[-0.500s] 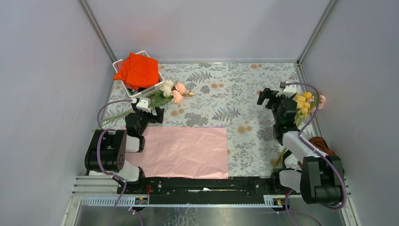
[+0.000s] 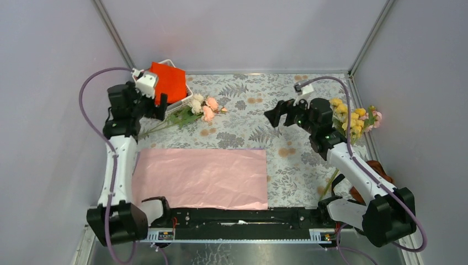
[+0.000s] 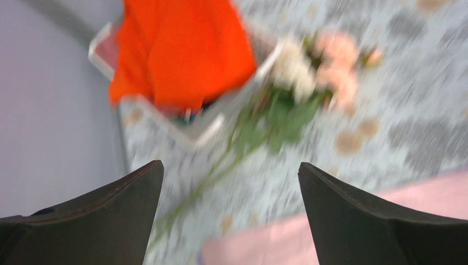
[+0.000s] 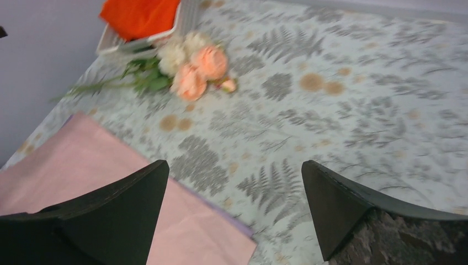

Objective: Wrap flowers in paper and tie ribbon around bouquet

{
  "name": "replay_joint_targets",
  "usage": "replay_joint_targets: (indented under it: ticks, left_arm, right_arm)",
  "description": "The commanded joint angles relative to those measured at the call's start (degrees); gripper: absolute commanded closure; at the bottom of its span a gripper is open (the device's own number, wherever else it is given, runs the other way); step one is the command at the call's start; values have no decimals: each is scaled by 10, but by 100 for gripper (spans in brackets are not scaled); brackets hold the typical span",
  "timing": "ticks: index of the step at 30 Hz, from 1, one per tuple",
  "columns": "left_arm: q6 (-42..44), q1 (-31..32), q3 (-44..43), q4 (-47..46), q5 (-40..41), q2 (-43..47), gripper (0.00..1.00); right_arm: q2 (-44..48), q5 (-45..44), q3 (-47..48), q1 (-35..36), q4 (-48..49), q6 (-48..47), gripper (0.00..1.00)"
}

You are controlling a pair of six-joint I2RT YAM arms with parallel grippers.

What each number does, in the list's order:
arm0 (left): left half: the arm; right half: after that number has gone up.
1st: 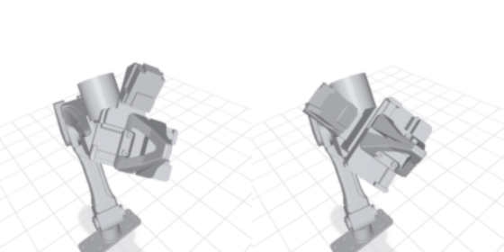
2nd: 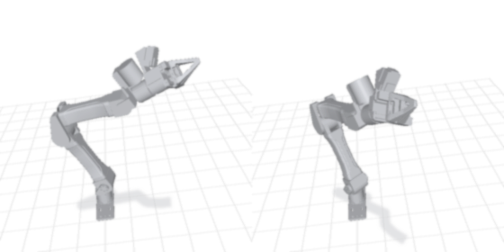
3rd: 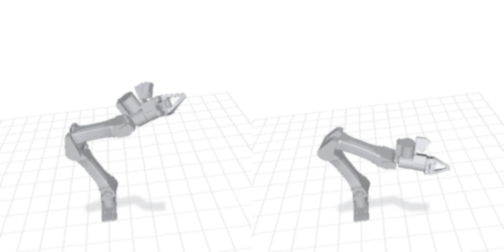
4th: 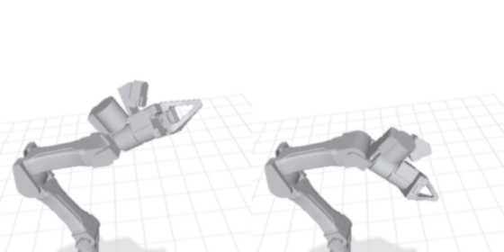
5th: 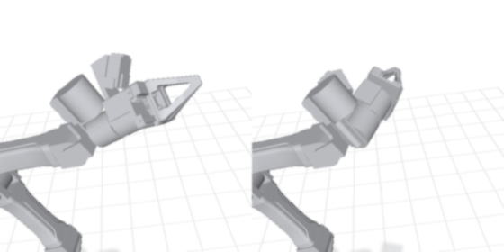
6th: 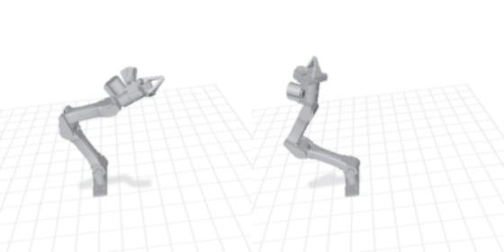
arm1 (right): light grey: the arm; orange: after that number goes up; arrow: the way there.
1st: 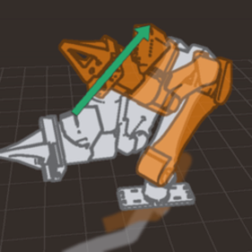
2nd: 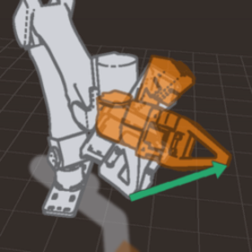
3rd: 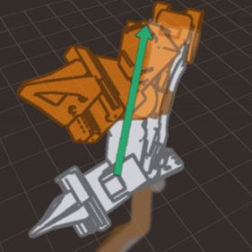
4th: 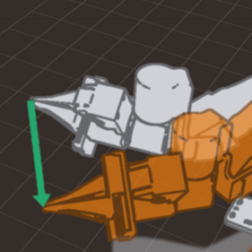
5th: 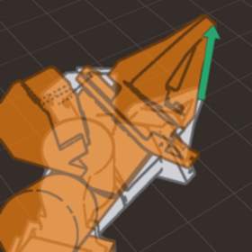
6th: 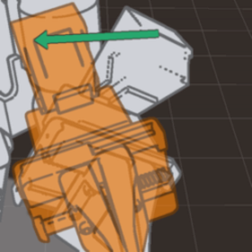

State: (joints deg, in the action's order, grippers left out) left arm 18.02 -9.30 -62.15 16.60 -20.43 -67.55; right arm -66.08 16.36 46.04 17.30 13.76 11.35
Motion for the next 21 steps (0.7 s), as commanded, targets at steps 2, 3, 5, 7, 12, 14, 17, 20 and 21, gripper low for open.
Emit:
replay_joint_targets:
  ticks: [2,3,5,7,12,14,17,20,21]
  left_arm:
    - [214,-126,40,456,40,8,2]
    - [232,-158,59,464,43,5,2]
    - [268,-227,86,472,43,-6,2]
    - [298,-295,103,468,35,-19,2]
    - [328,-408,142,411,35,-89,2]
    - [330,-417,156,402,34,-121,2]
    - [358,-418,169,440,-7,-140,6]
    - [383,-418,169,467,-25,-134,17]
    - [384,-419,169,467,-23,-133,23]
  right_arm:
    - [-11,46,23,54,-69,-13,0]
    - [-15,43,23,61,-74,-12,0]
    - [-23,40,25,76,-82,-13,0]
    - [-30,38,26,88,-90,-18,0]
    - [-43,27,27,110,-107,-20,0]
    - [-47,19,25,117,-111,-22,0]
    - [-53,5,25,125,-116,-25,0]
    - [-57,-8,28,130,-121,-25,0]
    - [-57,-12,31,130,-124,-25,0]
